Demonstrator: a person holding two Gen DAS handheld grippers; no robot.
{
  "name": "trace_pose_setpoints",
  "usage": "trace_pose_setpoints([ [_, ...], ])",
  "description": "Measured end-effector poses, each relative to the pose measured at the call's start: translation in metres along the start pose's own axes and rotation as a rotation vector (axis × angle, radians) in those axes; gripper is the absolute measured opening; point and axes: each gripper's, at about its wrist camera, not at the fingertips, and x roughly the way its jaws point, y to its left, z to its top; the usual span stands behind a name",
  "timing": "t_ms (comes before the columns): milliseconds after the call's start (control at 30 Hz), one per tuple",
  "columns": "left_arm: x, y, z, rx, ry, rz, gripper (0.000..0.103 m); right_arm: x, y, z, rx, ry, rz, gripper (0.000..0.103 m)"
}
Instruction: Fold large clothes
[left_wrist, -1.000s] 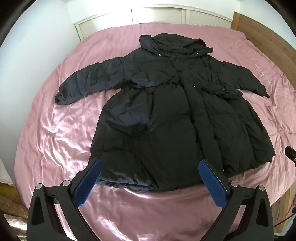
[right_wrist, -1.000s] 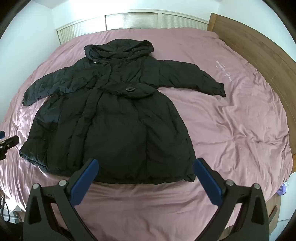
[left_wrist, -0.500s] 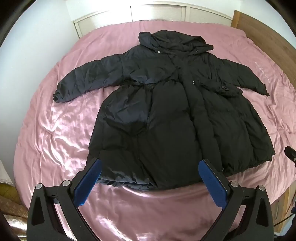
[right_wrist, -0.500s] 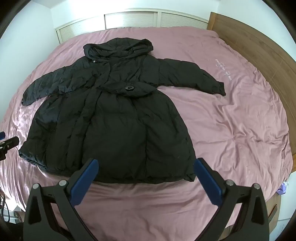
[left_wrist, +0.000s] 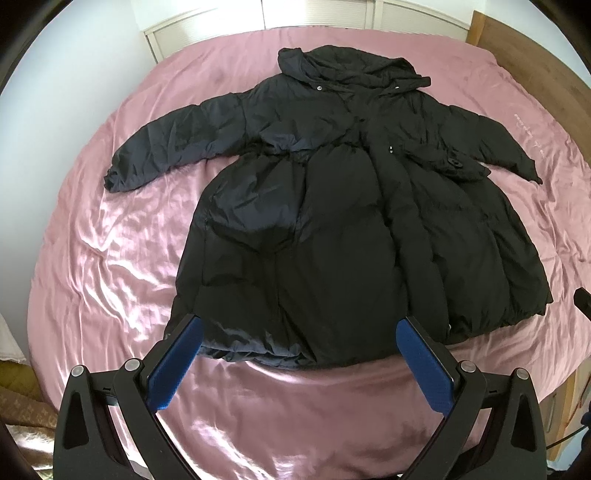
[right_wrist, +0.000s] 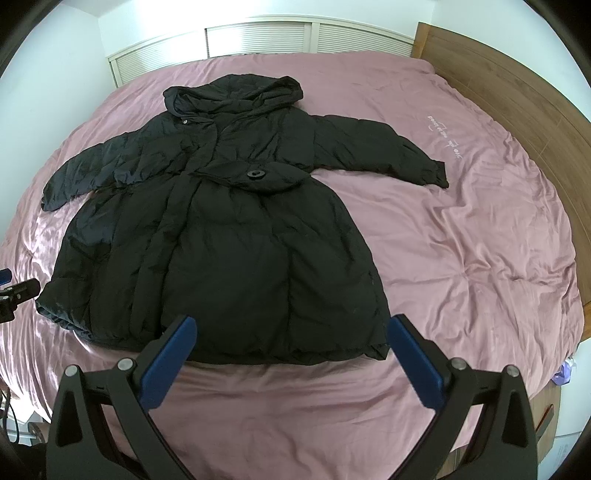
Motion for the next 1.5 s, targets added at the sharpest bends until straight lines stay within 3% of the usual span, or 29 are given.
trace_pose_setpoints([
  [1500,0.011,0.002,0.001,0.013,0.009,-0.016,0.102,0.005,-0.006,-0.003,0.001,0.011,-0.008,0.103],
])
